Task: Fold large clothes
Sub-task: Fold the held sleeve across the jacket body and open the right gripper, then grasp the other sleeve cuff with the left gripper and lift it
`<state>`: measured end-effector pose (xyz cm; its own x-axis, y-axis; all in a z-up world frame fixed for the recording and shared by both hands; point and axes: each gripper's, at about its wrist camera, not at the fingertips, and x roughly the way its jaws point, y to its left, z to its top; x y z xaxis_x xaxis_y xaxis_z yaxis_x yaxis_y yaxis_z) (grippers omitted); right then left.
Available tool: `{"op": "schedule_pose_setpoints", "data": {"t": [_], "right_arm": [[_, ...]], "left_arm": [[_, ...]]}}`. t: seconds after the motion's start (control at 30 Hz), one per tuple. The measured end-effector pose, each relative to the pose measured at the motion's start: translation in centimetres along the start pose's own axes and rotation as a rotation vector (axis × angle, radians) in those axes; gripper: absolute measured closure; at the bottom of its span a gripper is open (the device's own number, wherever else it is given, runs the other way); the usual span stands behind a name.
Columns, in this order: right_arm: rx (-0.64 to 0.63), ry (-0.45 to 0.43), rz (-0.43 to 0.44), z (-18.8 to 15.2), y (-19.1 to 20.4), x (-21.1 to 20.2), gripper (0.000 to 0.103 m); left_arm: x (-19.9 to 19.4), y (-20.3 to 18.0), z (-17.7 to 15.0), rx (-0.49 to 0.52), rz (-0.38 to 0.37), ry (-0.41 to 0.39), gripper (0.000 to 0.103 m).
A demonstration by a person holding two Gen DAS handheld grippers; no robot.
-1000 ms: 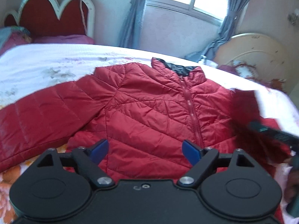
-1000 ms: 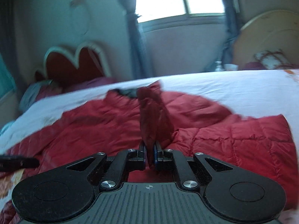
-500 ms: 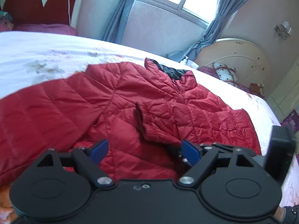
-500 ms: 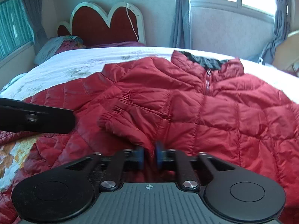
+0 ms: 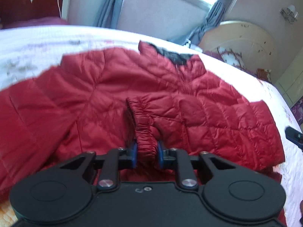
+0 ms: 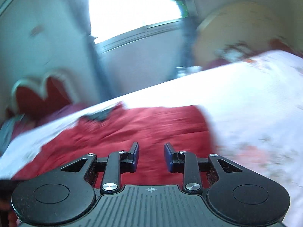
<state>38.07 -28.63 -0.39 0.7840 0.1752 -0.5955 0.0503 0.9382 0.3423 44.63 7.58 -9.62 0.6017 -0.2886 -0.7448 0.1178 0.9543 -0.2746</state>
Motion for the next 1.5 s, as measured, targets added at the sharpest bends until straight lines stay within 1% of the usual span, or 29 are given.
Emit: {"op": "schedule_pose_setpoints", "data": {"t": [0.07, 0.13, 0.17, 0.23, 0.27, 0.3, 0.37, 0.47, 0.57, 0.63, 0.67, 0.7, 0.77, 0.8, 0.83, 0.93, 1.03, 1.13, 1.17, 1.2, 1.23, 1.27, 1.3, 1.33, 1.37, 1.4, 1.43, 1.47, 1.5], "right_arm": [[0.045, -0.003, -0.043, 0.6, -2.3, -0.1, 0.078], [0.074, 0.005, -0.062, 0.8, -3.9, 0.0, 0.083], [0.079, 0.010, -0.062, 0.8, -4.3, 0.3, 0.085], [0.063, 0.029, -0.048, 0.7, -4.4, 1.5, 0.087], [0.049, 0.041, -0.035, 0.4, -4.6, 0.5, 0.089], [0.030, 0.054, -0.021, 0.3, -4.2, 1.2, 0.093], [-0.035, 0.094, -0.020, -0.7, -3.2, 2.1, 0.094], [-0.083, 0.250, -0.080, -2.8, -3.5, 5.7, 0.095], [-0.124, 0.252, -0.076, -3.0, -3.5, 6.0, 0.095], [-0.116, 0.233, -0.061, -2.4, -3.6, 5.3, 0.095], [-0.107, 0.208, -0.051, -1.9, -3.8, 4.7, 0.095], [-0.103, 0.182, -0.050, -1.3, -3.9, 4.3, 0.095], [-0.099, 0.137, -0.045, 0.0, -4.0, 4.1, 0.095], [-0.099, 0.122, -0.043, 0.6, -4.0, 4.4, 0.095], [-0.101, 0.115, -0.046, 1.3, -3.9, 5.0, 0.095], [-0.124, 0.133, -0.059, 2.3, -3.7, 7.6, 0.095], [-0.133, 0.238, -0.097, 1.4, -4.5, 10.9, 0.095], [-0.161, 0.223, -0.098, 1.0, -4.6, 10.5, 0.095], [-0.146, 0.210, -0.090, 1.1, -4.6, 9.8, 0.095], [-0.127, 0.192, -0.073, 1.2, -4.8, 8.9, 0.095], [-0.115, 0.179, -0.062, 1.1, -4.7, 8.0, 0.094], [-0.110, 0.174, -0.053, 0.9, -4.5, 6.9, 0.094], [-0.108, 0.169, -0.042, 0.7, -4.3, 5.9, 0.094], [-0.110, 0.165, -0.038, 0.3, -4.1, 5.1, 0.094], [-0.116, 0.167, -0.046, -0.1, -3.7, 4.3, 0.085], [-0.122, 0.172, -0.054, -0.5, -3.4, 3.7, 0.044], [-0.131, 0.164, -0.055, -1.0, -3.0, 3.1, 0.027], [-0.147, 0.146, -0.035, -1.4, -2.6, 2.4, 0.023], [-0.165, 0.140, -0.021, -1.9, -2.2, 1.9, 0.024]], "left_arm": [[-1.8, 0.1, 0.1, 0.004, 0.031, -0.078, 0.085], [-3.6, 0.8, 0.1, 0.014, 0.096, -0.142, 0.085], [-3.9, 1.1, 0.0, 0.023, 0.123, -0.150, 0.085], [-3.5, 1.5, -0.1, 0.030, 0.130, -0.112, 0.085], [-3.3, 1.6, -0.3, 0.028, 0.134, -0.103, 0.085], [-3.2, 1.4, -0.4, 0.031, 0.140, -0.099, 0.085], [-2.7, 1.2, -0.7, 0.025, 0.151, -0.090, 0.085], [-1.4, 1.5, -1.1, 0.014, 0.171, -0.060, 0.085], [-0.8, 2.0, -1.6, 0.023, 0.166, -0.040, 0.085], [-1.1, 1.9, -1.3, 0.034, 0.165, -0.041, 0.081], [-1.9, 1.9, -1.1, 0.034, 0.172, -0.074, 0.079], [-3.0, 1.9, -0.9, 0.039, 0.184, -0.123, 0.075], [-4.6, 1.8, -0.9, 0.046, 0.237, -0.210, 0.075], [-5.0, 1.5, -0.8, 0.052, 0.241, -0.235, 0.075], [-4.8, 1.2, -0.7, 0.065, 0.232, -0.236, 0.075], [-2.7, -0.5, -0.4, 0.134, 0.215, -0.183, 0.074], [1.0, -1.0, -0.9, 0.132, 0.194, -0.071, 0.073], [1.7, -1.0, -1.3, 0.134, 0.210, -0.082, 0.074], [1.4, -0.9, -1.4, 0.128, 0.210, -0.081, 0.073], [1.0, -1.0, -1.3, 0.122, 0.211, -0.083, 0.067], [0.4, -0.9, -1.4, 0.116, 0.207, -0.093, 0.054], [-0.3, -1.0, -1.6, 0.106, 0.197, -0.115, 0.044], [-1.1, -1.1, -1.8, 0.099, 0.207, -0.140, 0.022], [-1.8, -1.3, -2.1, 0.098, 0.233, -0.162, 0.014], [-2.6, -1.4, -2.5, 0.101, 0.247, -0.180, 0.015], [-3.1, -1.3, -2.9, 0.094, 0.241, -0.184, 0.016], [-3.7, -0.9, -3.4, 0.074, 0.229, -0.184, 0.017], [-4.2, -0.7, -3.8, 0.054, 0.226, -0.187, 0.018], [-4.9, -0.2, -4.2, 0.031, 0.220, -0.193, 0.021]]}}
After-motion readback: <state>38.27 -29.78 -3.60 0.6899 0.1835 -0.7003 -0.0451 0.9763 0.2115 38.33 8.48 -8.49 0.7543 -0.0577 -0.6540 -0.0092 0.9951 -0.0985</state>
